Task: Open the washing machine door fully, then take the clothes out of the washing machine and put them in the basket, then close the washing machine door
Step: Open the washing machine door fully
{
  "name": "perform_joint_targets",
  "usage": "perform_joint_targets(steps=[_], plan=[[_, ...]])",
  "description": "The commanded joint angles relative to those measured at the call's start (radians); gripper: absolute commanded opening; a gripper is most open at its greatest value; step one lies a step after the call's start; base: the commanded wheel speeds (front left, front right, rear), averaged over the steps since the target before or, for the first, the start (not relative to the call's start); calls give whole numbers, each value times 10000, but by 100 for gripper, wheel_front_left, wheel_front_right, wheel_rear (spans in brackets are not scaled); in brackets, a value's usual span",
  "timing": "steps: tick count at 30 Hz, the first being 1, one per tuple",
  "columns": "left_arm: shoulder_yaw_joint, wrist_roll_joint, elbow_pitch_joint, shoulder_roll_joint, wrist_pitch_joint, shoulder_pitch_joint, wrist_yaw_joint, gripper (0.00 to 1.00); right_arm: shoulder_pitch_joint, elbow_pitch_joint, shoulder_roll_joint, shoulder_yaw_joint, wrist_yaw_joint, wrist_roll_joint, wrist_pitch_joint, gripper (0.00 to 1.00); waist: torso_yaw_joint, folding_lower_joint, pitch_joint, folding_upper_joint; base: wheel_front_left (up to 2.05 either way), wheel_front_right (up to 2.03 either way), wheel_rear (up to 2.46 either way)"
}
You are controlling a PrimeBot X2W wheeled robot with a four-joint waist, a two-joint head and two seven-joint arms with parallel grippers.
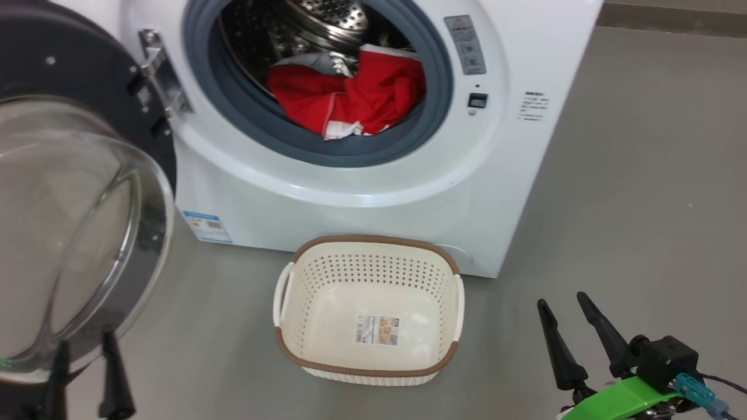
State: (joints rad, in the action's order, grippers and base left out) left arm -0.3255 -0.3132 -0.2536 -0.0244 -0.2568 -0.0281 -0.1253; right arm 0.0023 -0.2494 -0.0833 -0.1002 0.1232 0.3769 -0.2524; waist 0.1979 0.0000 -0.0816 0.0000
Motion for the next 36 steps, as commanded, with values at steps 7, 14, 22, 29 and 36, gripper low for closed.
perform_joint_targets(steps=[7, 14, 22, 29, 36], plan=[[794, -64, 655, -263, -49, 152, -53, 100, -220, 318, -5, -25, 75, -16, -93, 100, -1137, 0, -86, 0, 0, 0, 0], [1613, -163, 864, -500, -49, 317, -53, 100, -218, 350, -2, 219, 75, -1, -93, 100, -2017, 0, -95, 0, 0, 0, 0], [2405, -251, 1076, -669, -49, 510, -53, 100, -236, 412, -18, 462, 75, 22, -93, 100, -2903, 0, -88, 0, 0, 0, 0], [2813, -246, 1181, -667, -49, 493, -53, 100, -160, 484, -45, 632, 75, 49, -93, 100, -3226, 0, -67, 0, 0, 0, 0], [2885, -325, 1184, -762, -49, 403, -53, 100, -114, 506, -18, 740, 75, 38, -93, 100, -3224, 0, -85, 0, 0, 0, 0]])
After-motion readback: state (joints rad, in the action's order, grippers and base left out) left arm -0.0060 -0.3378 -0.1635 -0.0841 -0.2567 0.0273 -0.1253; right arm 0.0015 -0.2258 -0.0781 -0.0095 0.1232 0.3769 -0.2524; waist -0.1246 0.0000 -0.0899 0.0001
